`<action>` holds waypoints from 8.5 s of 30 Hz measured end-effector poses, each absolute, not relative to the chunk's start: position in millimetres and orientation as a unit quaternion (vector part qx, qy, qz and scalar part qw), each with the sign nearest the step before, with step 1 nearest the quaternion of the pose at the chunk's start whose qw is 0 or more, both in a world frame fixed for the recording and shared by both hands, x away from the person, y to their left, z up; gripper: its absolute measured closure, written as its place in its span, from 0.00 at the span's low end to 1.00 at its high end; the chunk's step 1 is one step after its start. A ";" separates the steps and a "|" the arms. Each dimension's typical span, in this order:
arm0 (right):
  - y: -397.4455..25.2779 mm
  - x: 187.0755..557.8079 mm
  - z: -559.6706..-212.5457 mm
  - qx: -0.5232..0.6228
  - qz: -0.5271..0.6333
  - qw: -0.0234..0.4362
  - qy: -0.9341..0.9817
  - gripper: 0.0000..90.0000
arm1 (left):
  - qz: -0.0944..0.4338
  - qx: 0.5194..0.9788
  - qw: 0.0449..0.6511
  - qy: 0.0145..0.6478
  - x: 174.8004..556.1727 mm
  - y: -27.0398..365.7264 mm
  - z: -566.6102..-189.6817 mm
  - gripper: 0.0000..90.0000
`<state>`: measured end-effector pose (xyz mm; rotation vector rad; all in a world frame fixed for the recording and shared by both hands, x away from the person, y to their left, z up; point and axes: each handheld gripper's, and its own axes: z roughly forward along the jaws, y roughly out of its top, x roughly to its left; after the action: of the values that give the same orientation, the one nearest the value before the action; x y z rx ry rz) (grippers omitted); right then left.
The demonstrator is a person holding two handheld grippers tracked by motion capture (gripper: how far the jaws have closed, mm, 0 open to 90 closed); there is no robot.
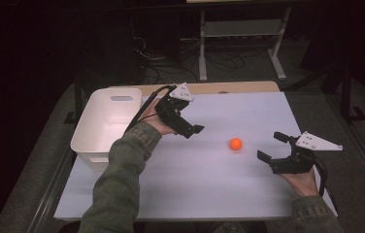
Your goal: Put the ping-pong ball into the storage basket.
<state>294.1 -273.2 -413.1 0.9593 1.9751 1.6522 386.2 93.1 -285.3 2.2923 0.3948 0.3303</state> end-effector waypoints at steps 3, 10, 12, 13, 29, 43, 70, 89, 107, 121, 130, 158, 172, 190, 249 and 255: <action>-273.6 293.8 -412.9 0.342 0.591 0.195 0.704 0.00 | 0.126 0.901 0.385 0.153 388.5 87.4 -285.5 0.00; -274.6 292.3 -413.0 0.342 0.592 0.194 0.704 0.00 | 0.123 0.908 0.374 0.146 392.5 76.7 -287.9 0.00; -274.8 292.1 -413.0 0.342 0.592 0.193 0.704 0.00 | 0.121 0.911 0.369 0.141 394.3 74.0 -288.0 0.00; -274.8 292.0 -413.0 0.342 0.592 0.193 0.704 0.00 | 0.120 0.911 0.369 0.141 394.8 73.0 -288.2 0.00; -274.7 290.4 -412.2 0.338 0.594 0.191 0.705 0.00 | 0.110 0.919 0.355 0.136 408.7 55.7 -298.0 0.00; -277.2 289.4 -412.7 0.341 0.593 0.190 0.704 0.00 | 0.100 0.929 0.334 0.121 418.9 34.6 -304.3 0.00; -276.3 288.6 -413.0 0.337 0.590 0.187 0.710 0.00 | 0.073 0.943 0.311 0.091 441.1 -6.3 -324.5 0.00; -277.4 288.3 -413.3 0.336 0.589 0.189 0.710 0.00 | 0.054 0.952 0.293 0.076 445.0 -25.3 -348.5 0.00; -276.9 288.9 -414.3 0.338 0.589 0.187 0.710 0.00 | 0.035 0.960 0.271 0.068 447.3 -39.4 -369.5 0.00; -275.7 289.6 -414.9 0.338 0.586 0.187 0.712 0.00 | 0.021 0.965 0.253 0.064 449.9 -49.4 -391.2 0.00; -274.9 289.8 -415.4 0.337 0.583 0.186 0.715 0.00 | 0.013 0.968 0.244 0.059 449.6 -56.6 -405.6 0.00; -275.7 290.4 -415.3 0.339 0.586 0.185 0.713 0.00 | 0.018 0.974 0.225 0.034 447.4 -66.4 -418.2 0.31; -276.7 290.6 -415.1 0.340 0.586 0.186 0.712 0.00 | 0.006 0.977 0.215 0.017 444.9 -73.3 -419.9 0.44; -276.8 290.6 -415.1 0.339 0.586 0.186 0.712 0.00 | -0.002 0.977 0.213 0.014 445.3 -73.7 -422.3 0.55; -268.8 290.9 -416.0 0.334 0.582 0.179 0.719 0.00 | 0.078 0.954 0.287 0.031 422.0 -13.6 -318.7 0.56; -266.4 291.0 -416.1 0.330 0.582 0.179 0.722 0.00 | 0.085 0.953 0.288 0.030 418.6 -9.2 -310.5 0.56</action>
<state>291.0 -266.4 -416.1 0.9333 2.0413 1.6446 418.6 -9.2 -310.5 2.5451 0.0804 0.2275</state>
